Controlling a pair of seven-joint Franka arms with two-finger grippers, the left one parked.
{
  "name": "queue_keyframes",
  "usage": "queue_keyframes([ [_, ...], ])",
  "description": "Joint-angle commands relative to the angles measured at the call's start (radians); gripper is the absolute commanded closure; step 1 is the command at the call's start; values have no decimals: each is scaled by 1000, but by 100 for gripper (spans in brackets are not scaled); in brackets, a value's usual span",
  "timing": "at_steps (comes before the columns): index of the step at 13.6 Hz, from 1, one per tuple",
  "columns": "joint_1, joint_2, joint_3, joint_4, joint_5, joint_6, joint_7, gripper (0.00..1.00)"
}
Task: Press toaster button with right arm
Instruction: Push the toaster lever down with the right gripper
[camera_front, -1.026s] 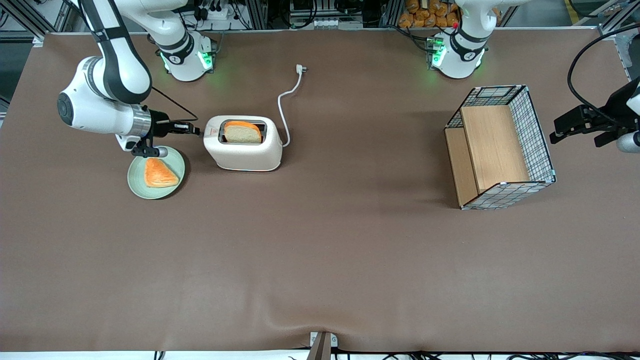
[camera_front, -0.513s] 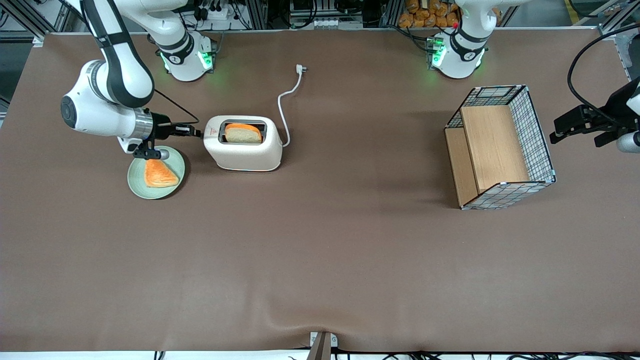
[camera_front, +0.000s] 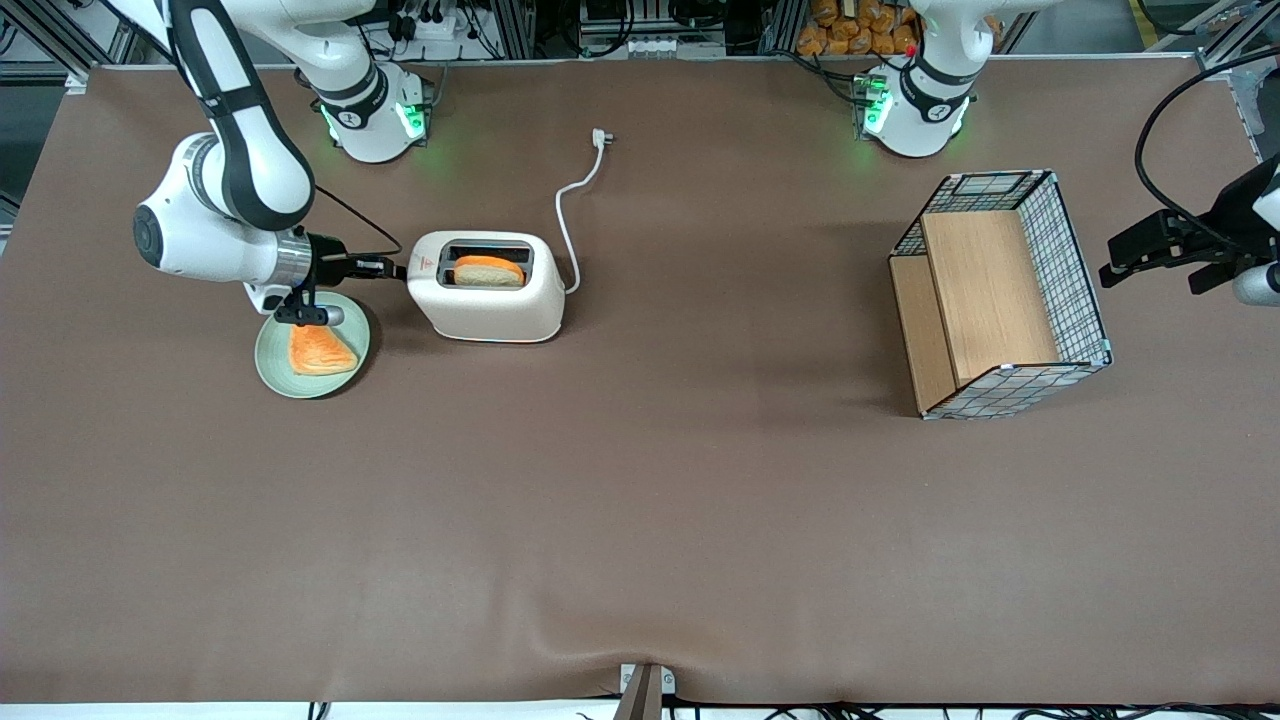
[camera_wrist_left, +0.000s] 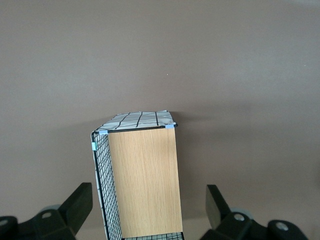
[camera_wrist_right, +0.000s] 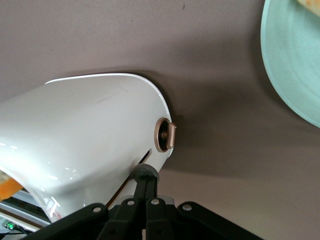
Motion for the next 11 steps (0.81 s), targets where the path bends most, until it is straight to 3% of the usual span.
queue_keyframes([
  [1, 17, 21, 1, -12, 36, 50, -44, 100],
  [11, 30, 50, 1, -21, 37, 106, -53, 100],
])
